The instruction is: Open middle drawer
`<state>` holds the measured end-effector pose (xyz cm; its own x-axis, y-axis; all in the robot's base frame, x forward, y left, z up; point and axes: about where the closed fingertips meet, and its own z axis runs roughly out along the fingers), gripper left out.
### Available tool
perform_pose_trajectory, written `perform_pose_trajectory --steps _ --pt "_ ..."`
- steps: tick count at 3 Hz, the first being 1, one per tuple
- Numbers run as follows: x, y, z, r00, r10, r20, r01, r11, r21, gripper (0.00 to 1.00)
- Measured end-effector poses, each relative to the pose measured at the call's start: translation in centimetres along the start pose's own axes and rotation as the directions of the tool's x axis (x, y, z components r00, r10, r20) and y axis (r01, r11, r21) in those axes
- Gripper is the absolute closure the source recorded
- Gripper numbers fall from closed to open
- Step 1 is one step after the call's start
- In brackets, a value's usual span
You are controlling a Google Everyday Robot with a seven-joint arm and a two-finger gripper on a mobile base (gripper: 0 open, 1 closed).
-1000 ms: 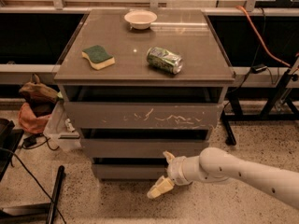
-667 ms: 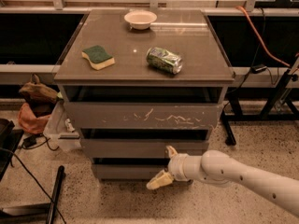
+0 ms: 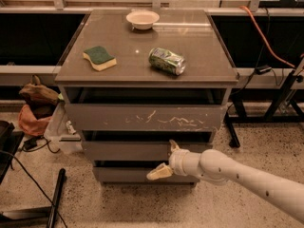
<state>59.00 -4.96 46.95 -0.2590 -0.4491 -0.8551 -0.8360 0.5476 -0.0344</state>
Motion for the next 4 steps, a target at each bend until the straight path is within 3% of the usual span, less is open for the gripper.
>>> perform_pose_trajectory --steps 2,4 --pt "-1.2 -3.1 2.0 0.999 -0.025 -0.047 0.027 0.9992 0.030 0.00" --pt "-2.3 -4.1 5.3 0.984 -0.085 -0.158 0.084 0.9963 -0.015 0.00"
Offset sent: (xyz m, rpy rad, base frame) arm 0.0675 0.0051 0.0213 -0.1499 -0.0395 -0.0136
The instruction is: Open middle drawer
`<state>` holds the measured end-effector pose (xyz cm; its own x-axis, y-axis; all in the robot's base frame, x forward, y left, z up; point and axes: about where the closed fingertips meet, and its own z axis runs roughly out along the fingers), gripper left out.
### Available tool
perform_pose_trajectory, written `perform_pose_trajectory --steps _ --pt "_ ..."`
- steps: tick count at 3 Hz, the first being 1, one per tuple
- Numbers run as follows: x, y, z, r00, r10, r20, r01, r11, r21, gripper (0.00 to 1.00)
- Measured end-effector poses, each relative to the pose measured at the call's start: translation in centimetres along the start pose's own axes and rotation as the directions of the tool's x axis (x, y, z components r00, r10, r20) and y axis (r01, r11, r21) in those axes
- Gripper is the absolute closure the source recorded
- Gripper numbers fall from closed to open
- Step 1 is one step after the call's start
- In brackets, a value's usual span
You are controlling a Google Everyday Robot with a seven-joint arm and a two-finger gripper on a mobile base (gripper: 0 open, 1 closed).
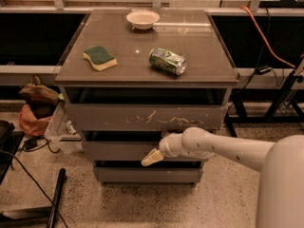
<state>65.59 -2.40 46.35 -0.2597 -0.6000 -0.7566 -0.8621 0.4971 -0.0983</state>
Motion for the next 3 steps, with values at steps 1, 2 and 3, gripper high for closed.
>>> perform_pose_trajectory --steps 1,2,3 --pt "0.5 0.0 1.9 0.999 0.001 -0.046 -0.003 0.9991 -0.043 0.00" --pt "1.3 0.3 3.4 0.997 0.000 -0.083 -0.007 0.9966 -0.082 0.00" --pt "1.9 1.4 3.7 0.997 -0.009 -0.076 0.000 0.9933 -0.115 0.00"
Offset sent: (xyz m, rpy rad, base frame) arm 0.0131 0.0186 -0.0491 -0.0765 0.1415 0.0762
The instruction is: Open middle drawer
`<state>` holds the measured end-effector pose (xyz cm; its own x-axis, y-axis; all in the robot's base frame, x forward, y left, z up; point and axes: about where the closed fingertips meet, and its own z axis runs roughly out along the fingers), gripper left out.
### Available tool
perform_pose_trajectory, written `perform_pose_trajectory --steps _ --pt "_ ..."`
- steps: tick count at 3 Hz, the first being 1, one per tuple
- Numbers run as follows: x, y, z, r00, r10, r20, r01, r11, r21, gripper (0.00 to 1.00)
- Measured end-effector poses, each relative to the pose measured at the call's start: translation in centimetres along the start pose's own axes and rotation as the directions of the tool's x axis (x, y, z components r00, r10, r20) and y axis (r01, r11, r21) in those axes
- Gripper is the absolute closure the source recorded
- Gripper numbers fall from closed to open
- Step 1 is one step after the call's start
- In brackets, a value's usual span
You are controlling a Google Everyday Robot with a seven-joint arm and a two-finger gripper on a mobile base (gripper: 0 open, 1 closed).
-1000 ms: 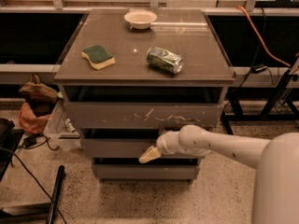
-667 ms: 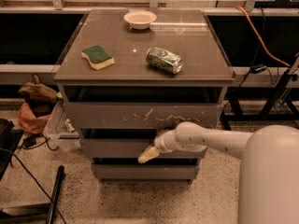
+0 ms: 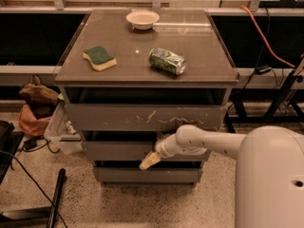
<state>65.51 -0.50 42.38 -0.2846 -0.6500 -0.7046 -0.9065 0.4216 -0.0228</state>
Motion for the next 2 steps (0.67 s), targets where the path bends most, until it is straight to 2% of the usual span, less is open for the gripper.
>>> perform_pose_trajectory --steps 1,2 --pt "0.5 3.3 -1.4 0.999 -0.018 0.049 0.021 0.9988 -0.045 0.00" --pt "1.2 4.8 -2.3 0.998 -0.010 0.065 0.014 0.9983 -0.056 0.00"
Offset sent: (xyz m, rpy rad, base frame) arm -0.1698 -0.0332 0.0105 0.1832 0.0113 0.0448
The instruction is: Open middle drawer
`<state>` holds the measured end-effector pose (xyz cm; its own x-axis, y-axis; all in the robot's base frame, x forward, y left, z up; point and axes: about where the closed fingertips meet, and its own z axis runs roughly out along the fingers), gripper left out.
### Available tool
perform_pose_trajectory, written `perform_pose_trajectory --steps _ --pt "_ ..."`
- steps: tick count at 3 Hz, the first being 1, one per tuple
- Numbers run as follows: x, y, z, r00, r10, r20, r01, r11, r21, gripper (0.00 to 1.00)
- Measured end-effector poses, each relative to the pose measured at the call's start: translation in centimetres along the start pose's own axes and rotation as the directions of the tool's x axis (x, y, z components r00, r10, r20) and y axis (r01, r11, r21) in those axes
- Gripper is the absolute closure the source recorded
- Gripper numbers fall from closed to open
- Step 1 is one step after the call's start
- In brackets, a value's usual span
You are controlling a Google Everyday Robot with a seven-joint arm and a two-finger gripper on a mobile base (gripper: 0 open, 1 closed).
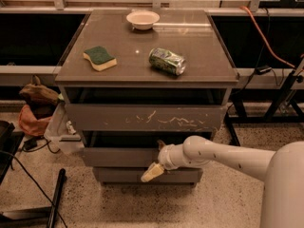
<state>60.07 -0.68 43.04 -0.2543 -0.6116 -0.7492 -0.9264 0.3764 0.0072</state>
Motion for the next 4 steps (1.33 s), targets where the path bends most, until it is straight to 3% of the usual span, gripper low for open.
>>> perform_pose_trajectory --steps 1,3,4 --pt "-0.6 0.6 0.1 1.000 -0.010 -0.006 0.010 0.9999 -0.013 0.00" --pt "-0.4 5.0 -0.9 1.000 0.018 0.006 -0.018 0.9964 -0.083 0.00" --pt "-0.4 5.0 -0.9 1.000 0.017 0.006 -0.017 0.9964 -0.083 0.00"
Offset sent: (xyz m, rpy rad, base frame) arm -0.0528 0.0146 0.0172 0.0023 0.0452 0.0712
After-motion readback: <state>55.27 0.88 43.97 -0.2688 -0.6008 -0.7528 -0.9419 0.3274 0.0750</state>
